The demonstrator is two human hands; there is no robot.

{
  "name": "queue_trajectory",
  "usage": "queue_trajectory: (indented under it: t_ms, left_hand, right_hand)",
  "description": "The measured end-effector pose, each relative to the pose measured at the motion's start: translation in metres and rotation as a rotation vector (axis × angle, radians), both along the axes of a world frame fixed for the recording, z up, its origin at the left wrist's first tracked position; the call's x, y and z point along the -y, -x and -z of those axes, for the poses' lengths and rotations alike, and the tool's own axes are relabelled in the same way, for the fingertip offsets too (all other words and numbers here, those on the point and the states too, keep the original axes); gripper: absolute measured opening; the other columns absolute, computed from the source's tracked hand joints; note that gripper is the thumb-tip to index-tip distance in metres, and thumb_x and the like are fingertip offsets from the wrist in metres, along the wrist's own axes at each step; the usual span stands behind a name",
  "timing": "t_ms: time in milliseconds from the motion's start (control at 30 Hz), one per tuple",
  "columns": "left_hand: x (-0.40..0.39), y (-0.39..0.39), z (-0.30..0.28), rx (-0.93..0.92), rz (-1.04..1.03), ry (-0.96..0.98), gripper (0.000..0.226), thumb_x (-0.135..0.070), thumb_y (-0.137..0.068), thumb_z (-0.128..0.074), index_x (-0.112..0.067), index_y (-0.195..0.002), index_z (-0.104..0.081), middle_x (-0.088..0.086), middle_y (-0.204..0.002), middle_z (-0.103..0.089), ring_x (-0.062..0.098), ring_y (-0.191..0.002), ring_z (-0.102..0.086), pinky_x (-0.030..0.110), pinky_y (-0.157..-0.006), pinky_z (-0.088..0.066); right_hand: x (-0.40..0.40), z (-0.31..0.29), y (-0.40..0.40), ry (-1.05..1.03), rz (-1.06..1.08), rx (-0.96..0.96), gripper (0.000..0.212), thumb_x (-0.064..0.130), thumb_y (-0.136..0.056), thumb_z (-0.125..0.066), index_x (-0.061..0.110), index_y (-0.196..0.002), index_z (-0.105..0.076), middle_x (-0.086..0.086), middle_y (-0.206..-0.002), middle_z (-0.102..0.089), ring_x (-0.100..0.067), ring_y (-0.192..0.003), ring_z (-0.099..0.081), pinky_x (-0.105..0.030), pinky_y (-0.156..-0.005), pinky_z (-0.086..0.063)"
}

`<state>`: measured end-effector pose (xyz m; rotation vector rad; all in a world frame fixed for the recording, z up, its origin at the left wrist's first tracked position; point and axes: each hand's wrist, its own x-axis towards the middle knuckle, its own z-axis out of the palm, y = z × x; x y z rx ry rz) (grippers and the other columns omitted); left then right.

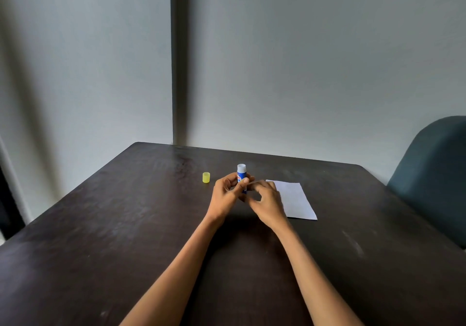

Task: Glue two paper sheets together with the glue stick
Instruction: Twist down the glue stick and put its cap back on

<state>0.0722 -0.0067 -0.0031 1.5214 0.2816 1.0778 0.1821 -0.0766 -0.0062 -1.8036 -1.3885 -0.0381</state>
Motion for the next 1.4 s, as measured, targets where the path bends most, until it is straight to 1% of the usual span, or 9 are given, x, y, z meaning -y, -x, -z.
queue_trajectory:
  t_ms: [100, 300, 467, 700, 833, 1000, 1167, 1300, 1400]
  left_hand:
    - [0.0019, -0.0035, 0.0018, -0.023, 0.006, -0.051, 0.013, -0.016, -0.090, -0.060, -0.017, -0.099, -0.070, 0.007, -0.100, -0.074, 0.018, -0.098, -0.070, 0.028, -0.085, -0.056]
    - [-0.0040, -0.0023, 0.0030, -0.010, -0.015, -0.062, 0.015, -0.013, -0.091, -0.059, -0.012, -0.103, -0.069, 0.009, -0.101, -0.073, 0.015, -0.096, -0.069, 0.024, -0.083, -0.054]
    - [-0.0010, -0.0091, 0.0067, -0.060, -0.011, -0.104, 0.020, -0.017, -0.090, -0.061, -0.006, -0.106, -0.068, 0.013, -0.102, -0.073, 0.023, -0.100, -0.069, 0.037, -0.088, -0.055]
    - [-0.0060, -0.0039, 0.0060, 0.001, -0.034, -0.056, 0.016, -0.015, -0.091, -0.059, -0.008, -0.102, -0.068, 0.012, -0.098, -0.072, 0.017, -0.090, -0.069, 0.024, -0.080, -0.054]
    - [-0.0027, -0.0073, 0.0072, -0.032, -0.012, -0.077, 0.018, -0.018, -0.091, -0.060, -0.011, -0.105, -0.069, 0.011, -0.103, -0.073, 0.021, -0.098, -0.070, 0.033, -0.086, -0.055]
    - [-0.0033, -0.0059, 0.0064, -0.008, -0.029, -0.074, 0.017, -0.015, -0.091, -0.060, -0.010, -0.104, -0.068, 0.013, -0.104, -0.072, 0.020, -0.100, -0.068, 0.031, -0.087, -0.054]
    - [0.0006, -0.0053, 0.0057, -0.010, -0.034, -0.066, 0.013, -0.018, -0.090, -0.061, -0.020, -0.101, -0.068, 0.006, -0.106, -0.073, 0.019, -0.098, -0.070, 0.032, -0.085, -0.056]
    - [0.0012, -0.0068, 0.0076, -0.033, -0.054, -0.070, 0.014, -0.019, -0.089, -0.063, -0.015, -0.101, -0.069, 0.011, -0.103, -0.073, 0.022, -0.098, -0.070, 0.038, -0.087, -0.057]
    - [-0.0005, -0.0049, 0.0077, -0.030, -0.071, -0.054, 0.016, -0.017, -0.089, -0.063, -0.010, -0.102, -0.069, 0.009, -0.104, -0.073, 0.018, -0.101, -0.069, 0.033, -0.089, -0.055]
  right_hand:
    - [0.0010, 0.0004, 0.0014, -0.048, 0.157, 0.129, 0.041, 0.037, -0.076, -0.072, 0.014, -0.108, -0.063, -0.002, -0.105, -0.063, -0.020, -0.105, -0.048, -0.033, -0.082, -0.042]
    - [0.0020, 0.0020, -0.0007, 0.016, -0.103, 0.010, 0.038, 0.027, -0.089, -0.059, 0.019, -0.126, -0.055, -0.002, -0.123, -0.055, -0.016, -0.118, -0.038, -0.040, -0.102, -0.039]
    - [0.0012, 0.0005, -0.0013, -0.121, 0.122, 0.090, 0.043, 0.031, -0.073, -0.074, 0.015, -0.111, -0.063, 0.000, -0.104, -0.060, -0.017, -0.102, -0.047, -0.029, -0.083, -0.042]
    - [0.0004, 0.0035, 0.0003, -0.035, -0.106, -0.010, 0.041, 0.022, -0.088, -0.062, 0.021, -0.128, -0.054, 0.001, -0.130, -0.050, -0.013, -0.121, -0.035, -0.030, -0.103, -0.037]
    - [-0.0006, 0.0020, -0.0010, -0.085, 0.120, 0.076, 0.042, 0.031, -0.075, -0.074, 0.014, -0.111, -0.064, -0.001, -0.111, -0.060, -0.018, -0.109, -0.045, -0.027, -0.083, -0.042]
    - [-0.0006, 0.0032, 0.0007, -0.051, 0.000, 0.059, 0.040, 0.028, -0.083, -0.067, 0.016, -0.121, -0.059, -0.002, -0.118, -0.056, -0.019, -0.113, -0.043, -0.030, -0.093, -0.041]
    - [-0.0013, 0.0017, 0.0029, -0.089, 0.168, 0.130, 0.027, 0.034, -0.075, -0.072, 0.016, -0.094, -0.066, -0.001, -0.098, -0.063, -0.020, -0.099, -0.049, -0.031, -0.074, -0.040]
    - [-0.0039, 0.0045, 0.0058, -0.018, 0.180, 0.074, 0.041, 0.028, -0.076, -0.072, 0.010, -0.110, -0.059, -0.007, -0.106, -0.060, -0.024, -0.107, -0.048, -0.032, -0.081, -0.040]
    - [-0.0035, 0.0043, 0.0058, 0.028, 0.059, 0.050, 0.040, 0.026, -0.085, -0.063, 0.012, -0.122, -0.055, -0.007, -0.116, -0.057, -0.024, -0.113, -0.045, -0.032, -0.090, -0.038]
